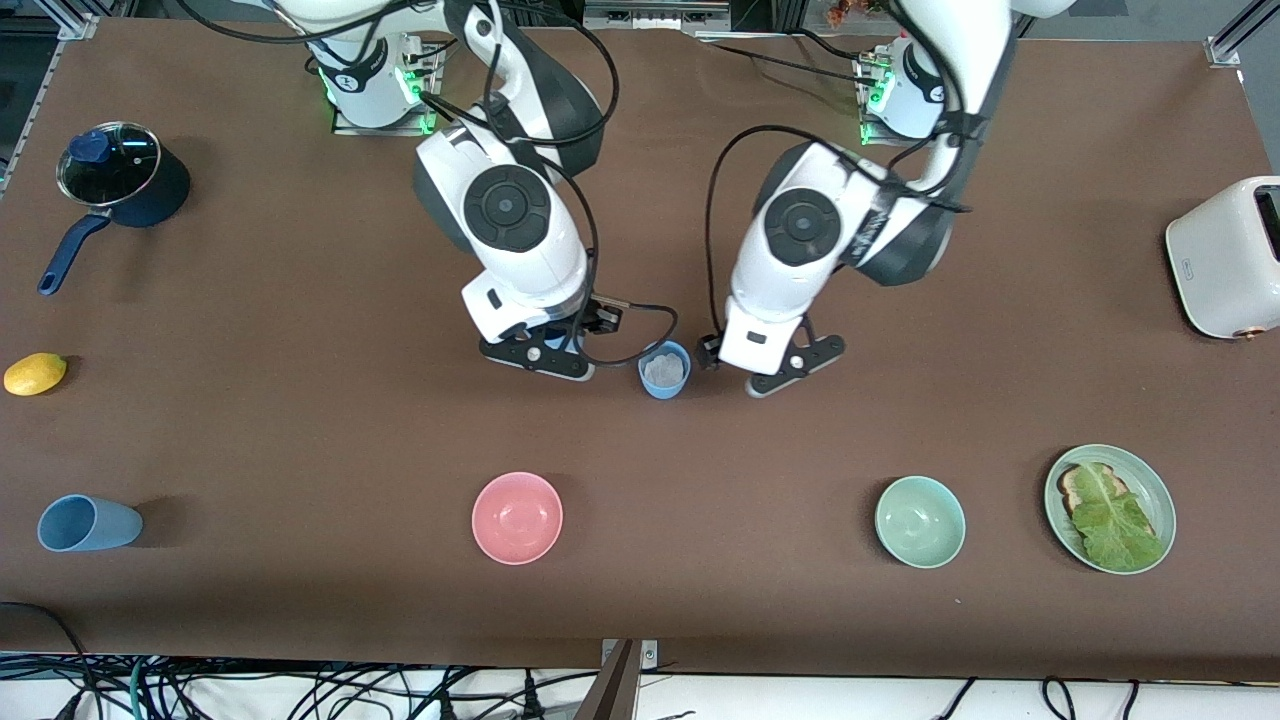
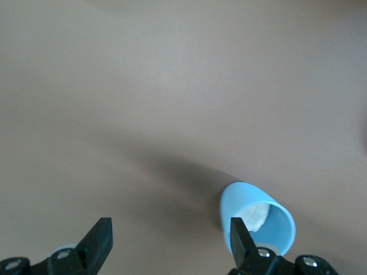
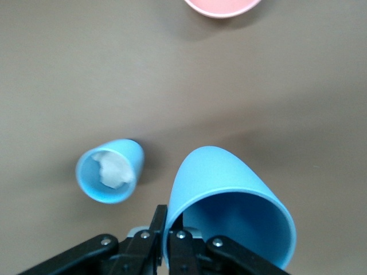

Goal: Stack blue cups with both arms

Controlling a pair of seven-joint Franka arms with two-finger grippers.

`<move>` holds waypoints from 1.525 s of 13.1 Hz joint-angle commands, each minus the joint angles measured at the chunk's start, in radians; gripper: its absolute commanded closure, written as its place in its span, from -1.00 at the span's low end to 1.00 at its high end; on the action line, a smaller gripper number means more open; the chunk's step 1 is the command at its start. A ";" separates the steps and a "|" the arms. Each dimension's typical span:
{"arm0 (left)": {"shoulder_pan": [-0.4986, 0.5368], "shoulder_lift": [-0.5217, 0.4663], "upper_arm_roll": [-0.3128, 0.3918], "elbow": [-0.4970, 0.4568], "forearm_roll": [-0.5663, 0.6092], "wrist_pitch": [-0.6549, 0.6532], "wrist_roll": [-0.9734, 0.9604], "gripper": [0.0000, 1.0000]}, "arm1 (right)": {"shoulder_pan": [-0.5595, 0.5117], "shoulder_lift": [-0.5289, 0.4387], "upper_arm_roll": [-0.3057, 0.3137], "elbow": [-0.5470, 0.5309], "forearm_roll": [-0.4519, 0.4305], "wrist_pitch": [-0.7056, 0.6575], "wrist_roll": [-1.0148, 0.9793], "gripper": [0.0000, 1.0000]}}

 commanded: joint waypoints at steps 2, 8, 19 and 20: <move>0.086 -0.077 0.000 0.004 -0.019 -0.114 0.183 -0.97 | 0.038 0.077 -0.003 0.091 0.006 0.074 0.055 1.00; 0.293 -0.131 0.014 0.093 -0.014 -0.282 0.581 -1.00 | 0.097 0.098 0.000 0.103 0.006 0.210 0.101 1.00; 0.575 -0.163 0.003 0.124 0.055 -0.348 1.230 -1.00 | 0.119 0.137 0.011 0.104 0.015 0.220 0.127 1.00; 0.586 -0.161 0.003 0.131 0.057 -0.348 1.246 -1.00 | 0.119 0.141 0.011 0.104 0.015 0.220 0.127 1.00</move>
